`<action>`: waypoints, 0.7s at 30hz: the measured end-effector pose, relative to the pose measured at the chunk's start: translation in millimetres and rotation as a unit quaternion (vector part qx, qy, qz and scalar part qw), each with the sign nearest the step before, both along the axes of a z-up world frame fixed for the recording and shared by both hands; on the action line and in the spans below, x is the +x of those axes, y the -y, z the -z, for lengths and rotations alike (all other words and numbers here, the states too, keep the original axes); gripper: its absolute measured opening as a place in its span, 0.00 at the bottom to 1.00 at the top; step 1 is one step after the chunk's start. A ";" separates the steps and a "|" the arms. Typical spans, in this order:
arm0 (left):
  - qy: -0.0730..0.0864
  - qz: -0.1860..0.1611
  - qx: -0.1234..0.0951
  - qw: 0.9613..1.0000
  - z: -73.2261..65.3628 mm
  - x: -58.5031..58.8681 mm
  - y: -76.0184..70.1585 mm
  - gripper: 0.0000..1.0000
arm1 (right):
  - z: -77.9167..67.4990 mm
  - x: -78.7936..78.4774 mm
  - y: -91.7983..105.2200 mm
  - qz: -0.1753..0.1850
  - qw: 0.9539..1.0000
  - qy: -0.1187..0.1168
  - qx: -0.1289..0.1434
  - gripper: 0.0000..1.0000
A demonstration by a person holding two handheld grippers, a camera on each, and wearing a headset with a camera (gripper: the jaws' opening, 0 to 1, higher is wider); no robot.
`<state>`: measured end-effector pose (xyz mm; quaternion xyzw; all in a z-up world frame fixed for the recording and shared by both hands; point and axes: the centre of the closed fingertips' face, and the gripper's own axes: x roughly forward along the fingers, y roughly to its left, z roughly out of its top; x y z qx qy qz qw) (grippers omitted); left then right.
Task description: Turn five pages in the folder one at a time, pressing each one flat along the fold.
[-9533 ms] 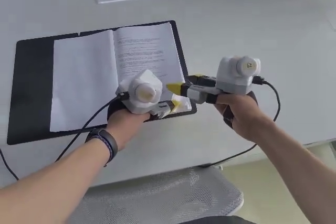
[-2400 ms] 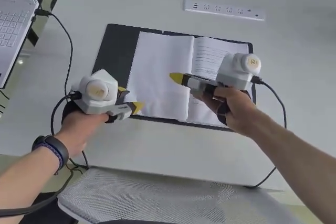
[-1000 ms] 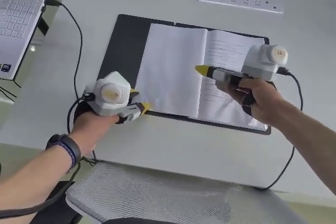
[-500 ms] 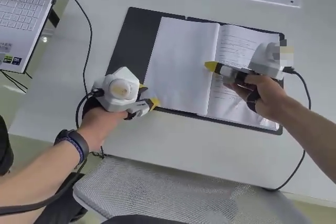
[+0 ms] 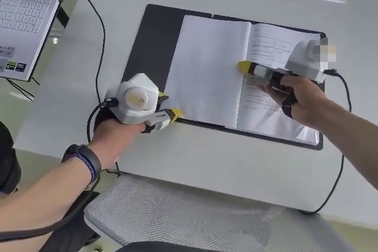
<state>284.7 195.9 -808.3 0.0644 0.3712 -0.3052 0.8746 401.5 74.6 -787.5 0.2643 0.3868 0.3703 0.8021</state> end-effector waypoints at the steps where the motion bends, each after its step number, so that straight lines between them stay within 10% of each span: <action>1: 0.000 0.000 0.000 1.000 -0.1 0.0 -0.1 0.28 | -0.1 0.1 0.0 0.000 1.000 0.000 0.001 0.00; 21: -0.002 0.003 -0.001 1.000 -7.8 -3.6 1.8 0.28 | -2.0 36.4 -3.6 0.010 0.999 -0.003 0.034 0.00</action>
